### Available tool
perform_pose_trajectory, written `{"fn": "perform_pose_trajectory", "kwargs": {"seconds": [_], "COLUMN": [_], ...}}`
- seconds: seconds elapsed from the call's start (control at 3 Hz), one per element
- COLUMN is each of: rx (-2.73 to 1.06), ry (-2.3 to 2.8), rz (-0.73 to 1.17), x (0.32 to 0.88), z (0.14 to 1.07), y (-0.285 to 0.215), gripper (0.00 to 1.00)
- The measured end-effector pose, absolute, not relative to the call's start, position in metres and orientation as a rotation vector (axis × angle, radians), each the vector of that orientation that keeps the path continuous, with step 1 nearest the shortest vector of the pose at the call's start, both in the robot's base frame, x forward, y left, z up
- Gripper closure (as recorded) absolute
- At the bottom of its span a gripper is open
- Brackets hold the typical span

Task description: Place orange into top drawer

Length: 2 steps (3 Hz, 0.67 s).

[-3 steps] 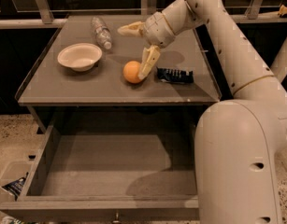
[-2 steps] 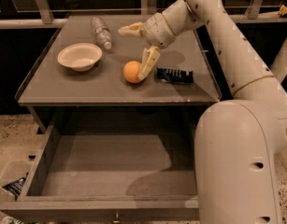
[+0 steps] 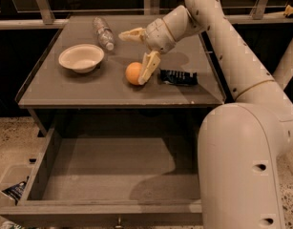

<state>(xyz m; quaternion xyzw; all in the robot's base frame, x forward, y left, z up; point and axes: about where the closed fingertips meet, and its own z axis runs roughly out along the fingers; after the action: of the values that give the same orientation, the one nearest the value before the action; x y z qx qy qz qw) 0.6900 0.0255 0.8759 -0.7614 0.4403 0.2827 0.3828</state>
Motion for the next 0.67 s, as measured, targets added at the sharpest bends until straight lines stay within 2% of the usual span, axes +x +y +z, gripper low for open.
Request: {"fn": "perform_pose_trajectory", "kwargs": {"seconds": [0.67], "rx": [-1.895], "ry": [1.172], "rz": [0.762], "x": [0.679], "z": [0.856], "y": [0.024], "gripper": [0.0]}}
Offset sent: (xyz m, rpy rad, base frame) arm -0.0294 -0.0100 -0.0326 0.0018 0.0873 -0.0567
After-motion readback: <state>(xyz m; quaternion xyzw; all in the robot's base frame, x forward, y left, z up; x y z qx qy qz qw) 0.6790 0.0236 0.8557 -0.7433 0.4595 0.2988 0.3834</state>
